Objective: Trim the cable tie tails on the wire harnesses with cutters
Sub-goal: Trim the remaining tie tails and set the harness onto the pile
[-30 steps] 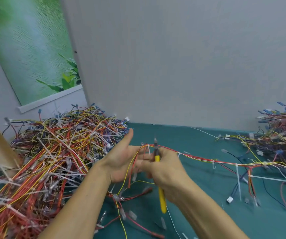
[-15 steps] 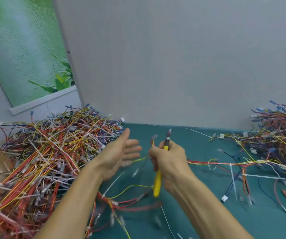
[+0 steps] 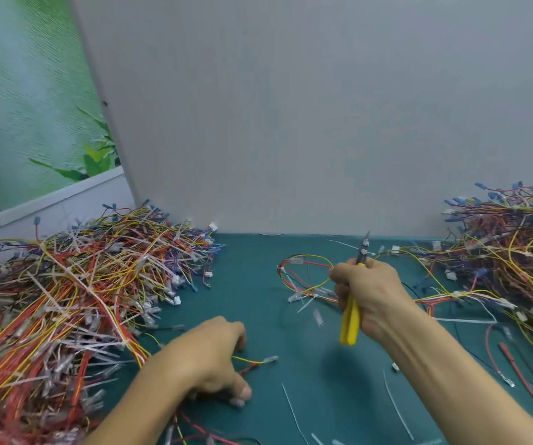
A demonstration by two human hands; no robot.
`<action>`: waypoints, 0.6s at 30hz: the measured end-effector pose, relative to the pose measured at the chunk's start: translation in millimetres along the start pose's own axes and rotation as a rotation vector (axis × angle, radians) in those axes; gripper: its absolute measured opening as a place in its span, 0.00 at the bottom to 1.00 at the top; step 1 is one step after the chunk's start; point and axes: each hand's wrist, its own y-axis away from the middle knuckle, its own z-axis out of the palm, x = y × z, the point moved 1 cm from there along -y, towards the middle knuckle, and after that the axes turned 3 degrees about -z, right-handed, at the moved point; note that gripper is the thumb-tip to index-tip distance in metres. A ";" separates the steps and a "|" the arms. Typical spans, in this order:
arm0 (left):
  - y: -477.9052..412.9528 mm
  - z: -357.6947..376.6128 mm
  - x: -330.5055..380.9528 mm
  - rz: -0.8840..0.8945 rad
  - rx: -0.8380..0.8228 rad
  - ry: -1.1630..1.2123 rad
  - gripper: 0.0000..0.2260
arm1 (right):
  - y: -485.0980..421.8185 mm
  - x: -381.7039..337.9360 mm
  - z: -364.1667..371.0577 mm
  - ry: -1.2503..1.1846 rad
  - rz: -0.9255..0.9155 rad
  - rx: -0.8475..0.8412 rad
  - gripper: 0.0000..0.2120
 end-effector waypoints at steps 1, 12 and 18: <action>3.3 -1.1 0.8 0.011 -0.010 -0.019 0.22 | 0.1 2.6 -2.2 -0.004 0.004 -0.007 0.16; 59.9 -6.1 -81.1 -0.085 -0.276 -0.164 0.18 | 8.1 32.3 -6.1 0.150 0.090 -0.175 0.15; 39.7 -55.3 -34.0 0.103 -0.039 -0.080 0.18 | 21.4 28.4 0.0 0.369 0.092 -0.398 0.14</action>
